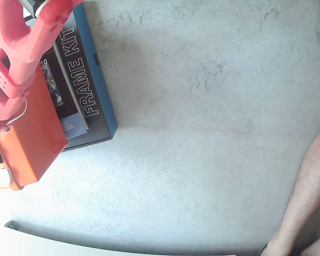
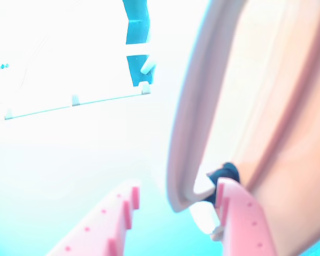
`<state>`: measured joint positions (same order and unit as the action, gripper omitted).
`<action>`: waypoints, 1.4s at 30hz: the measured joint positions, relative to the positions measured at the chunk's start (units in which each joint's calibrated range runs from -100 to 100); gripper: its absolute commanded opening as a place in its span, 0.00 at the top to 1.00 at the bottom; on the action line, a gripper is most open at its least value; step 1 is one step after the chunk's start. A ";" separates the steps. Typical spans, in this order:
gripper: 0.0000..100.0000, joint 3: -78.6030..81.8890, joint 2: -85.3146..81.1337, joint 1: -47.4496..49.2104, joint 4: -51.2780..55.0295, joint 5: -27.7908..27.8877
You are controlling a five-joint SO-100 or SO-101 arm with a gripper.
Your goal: Grab the white handle of the orange box
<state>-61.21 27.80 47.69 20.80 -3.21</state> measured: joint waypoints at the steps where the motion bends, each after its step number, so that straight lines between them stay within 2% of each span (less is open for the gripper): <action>1: 0.83 -0.09 0.62 0.20 0.00 0.00; 42: 0.83 -0.18 2.13 1.61 -1.53 0.00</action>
<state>-61.39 29.93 49.30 19.27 -3.21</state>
